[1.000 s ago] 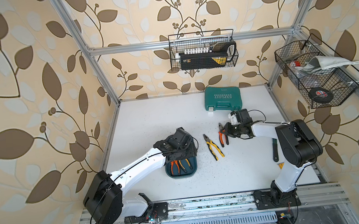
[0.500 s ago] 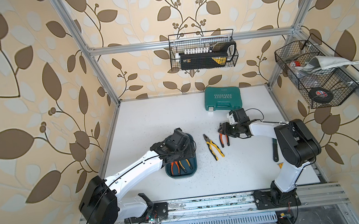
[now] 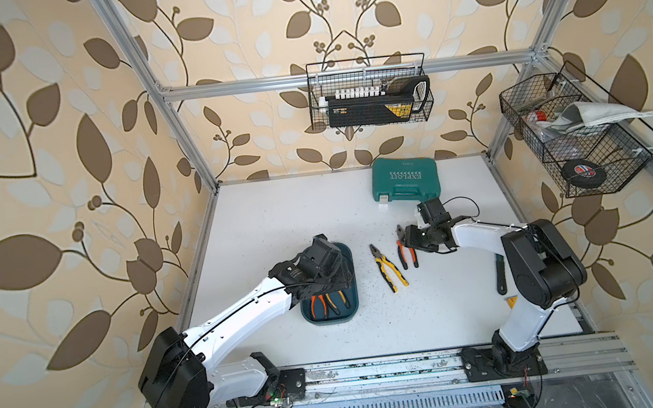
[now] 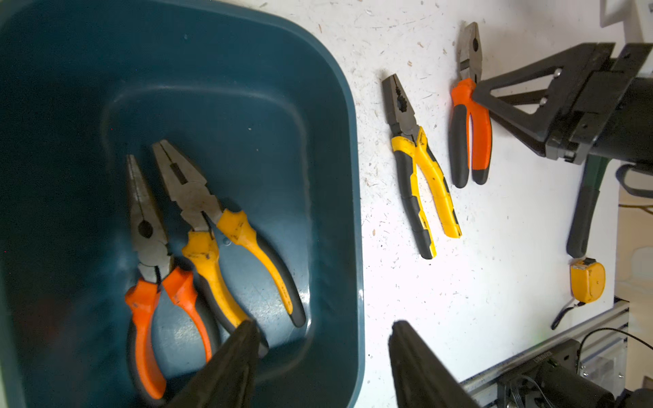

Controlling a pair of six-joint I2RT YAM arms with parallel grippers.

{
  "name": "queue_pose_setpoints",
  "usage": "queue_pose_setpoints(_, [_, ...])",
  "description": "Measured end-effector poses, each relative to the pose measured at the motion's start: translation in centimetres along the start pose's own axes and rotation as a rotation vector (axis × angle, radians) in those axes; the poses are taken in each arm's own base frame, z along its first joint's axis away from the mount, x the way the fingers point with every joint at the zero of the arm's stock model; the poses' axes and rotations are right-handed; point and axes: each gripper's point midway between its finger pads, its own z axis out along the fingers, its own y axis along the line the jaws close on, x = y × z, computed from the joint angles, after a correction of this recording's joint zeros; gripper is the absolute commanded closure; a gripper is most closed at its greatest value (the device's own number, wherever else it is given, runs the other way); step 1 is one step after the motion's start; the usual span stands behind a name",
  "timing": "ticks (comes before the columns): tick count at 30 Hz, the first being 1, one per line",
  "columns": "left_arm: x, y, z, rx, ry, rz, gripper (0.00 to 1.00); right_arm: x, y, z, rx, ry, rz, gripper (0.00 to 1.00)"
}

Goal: Take the pliers out of the storage box
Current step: Place the pliers at the center of the board, then move the pliers to the storage box.

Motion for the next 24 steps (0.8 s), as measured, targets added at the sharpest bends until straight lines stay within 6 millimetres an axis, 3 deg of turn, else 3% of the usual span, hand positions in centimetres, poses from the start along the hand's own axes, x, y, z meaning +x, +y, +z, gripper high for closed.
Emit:
queue_pose_setpoints(3, [-0.5, 1.0, -0.9, -0.023, -0.023, -0.019, 0.33, 0.1, 0.6, -2.5, 0.008, -0.024, -0.037, 0.44])
queue_pose_setpoints(7, [-1.6, 3.4, -1.3, -0.079, -0.039, -0.094, 0.29, -0.7, 4.3, -7.5, -0.105, -0.151, -0.147, 0.43])
queue_pose_setpoints(10, [-2.0, 5.3, -1.3, -0.123, -0.032, -0.165, 0.29, 0.2, 6.5, -10.0, -0.187, -0.243, -0.230, 0.43])
queue_pose_setpoints(13, [-1.7, 6.4, -0.9, -0.155, -0.011, -0.214, 0.29, 2.9, 7.1, -10.0, -0.204, -0.287, -0.311, 0.43])
queue_pose_setpoints(16, [-0.8, 6.7, -0.5, -0.162, 0.026, -0.235, 0.29, 5.9, 6.0, -8.7, -0.158, -0.278, -0.372, 0.44])
queue_pose_setpoints(19, [-0.2, 7.0, -0.5, -0.176, 0.045, -0.249, 0.30, 5.9, 4.7, -8.3, -0.099, -0.303, -0.371, 0.44])
queue_pose_setpoints(24, [0.3, 7.1, 0.2, -0.187, 0.080, -0.258, 0.33, 4.4, 4.6, -8.8, -0.068, -0.377, -0.353, 0.44])
